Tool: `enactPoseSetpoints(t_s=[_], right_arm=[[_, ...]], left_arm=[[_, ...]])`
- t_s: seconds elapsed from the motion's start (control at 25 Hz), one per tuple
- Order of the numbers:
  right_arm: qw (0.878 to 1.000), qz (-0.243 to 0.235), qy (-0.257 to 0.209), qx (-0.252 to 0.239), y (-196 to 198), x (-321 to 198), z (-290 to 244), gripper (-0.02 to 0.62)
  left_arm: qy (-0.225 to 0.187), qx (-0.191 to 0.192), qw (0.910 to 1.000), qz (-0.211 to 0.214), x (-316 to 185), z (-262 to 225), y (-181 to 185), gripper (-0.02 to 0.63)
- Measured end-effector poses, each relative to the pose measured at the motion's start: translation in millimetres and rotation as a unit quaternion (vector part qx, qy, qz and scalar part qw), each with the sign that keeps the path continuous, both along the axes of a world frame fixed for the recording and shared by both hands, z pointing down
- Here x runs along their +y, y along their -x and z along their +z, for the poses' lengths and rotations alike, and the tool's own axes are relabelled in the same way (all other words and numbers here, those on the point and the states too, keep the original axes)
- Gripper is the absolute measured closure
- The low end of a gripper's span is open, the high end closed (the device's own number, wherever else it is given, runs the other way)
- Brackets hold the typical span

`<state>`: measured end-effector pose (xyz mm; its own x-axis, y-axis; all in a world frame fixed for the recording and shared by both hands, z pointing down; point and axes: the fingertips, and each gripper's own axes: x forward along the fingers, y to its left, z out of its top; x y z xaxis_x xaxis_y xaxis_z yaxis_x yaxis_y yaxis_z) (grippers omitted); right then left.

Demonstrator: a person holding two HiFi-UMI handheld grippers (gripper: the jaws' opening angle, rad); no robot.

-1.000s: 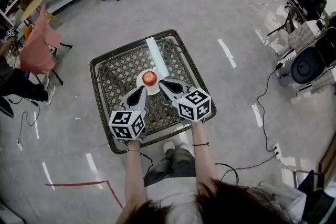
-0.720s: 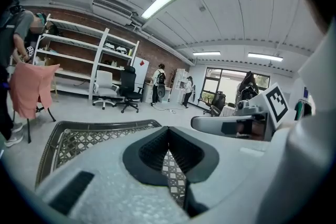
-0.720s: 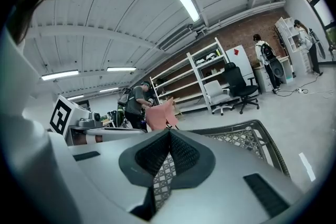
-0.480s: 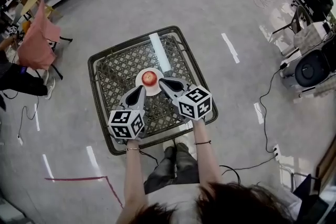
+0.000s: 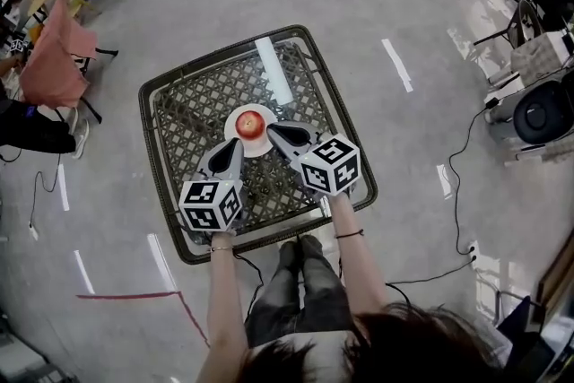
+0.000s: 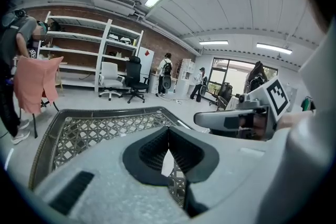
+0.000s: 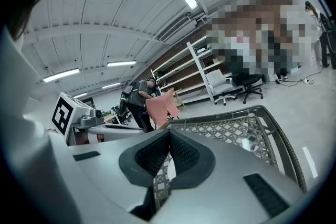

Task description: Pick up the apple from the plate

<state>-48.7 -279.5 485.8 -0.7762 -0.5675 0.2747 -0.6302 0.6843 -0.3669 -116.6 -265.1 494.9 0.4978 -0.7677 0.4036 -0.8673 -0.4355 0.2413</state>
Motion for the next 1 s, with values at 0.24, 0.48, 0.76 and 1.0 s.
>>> enactPoseSetpoints(t_s=[0.24, 0.48, 0.76, 1.0], right_arm=[[1.0, -0.005, 0.012, -0.013, 0, -6, 15, 0.586], [1.0, -0.009, 0.02, -0.019, -2, -9, 29, 0.586], [1.0, -0.007, 0.012, -0.013, 1, -20, 40, 0.586], [1.0, -0.014, 0.016, -0.007, 1, -19, 53, 0.586]], left_arm=[[0.005, -0.022, 0.9998, 0.002, -8, 19, -2, 0.595], [0.01, -0.036, 0.9993, 0.001, -14, 34, -5, 0.594], [0.012, -0.039, 0.9991, 0.007, -21, 47, -2, 0.583], [0.017, -0.036, 0.9992, 0.004, -22, 59, -1, 0.529]])
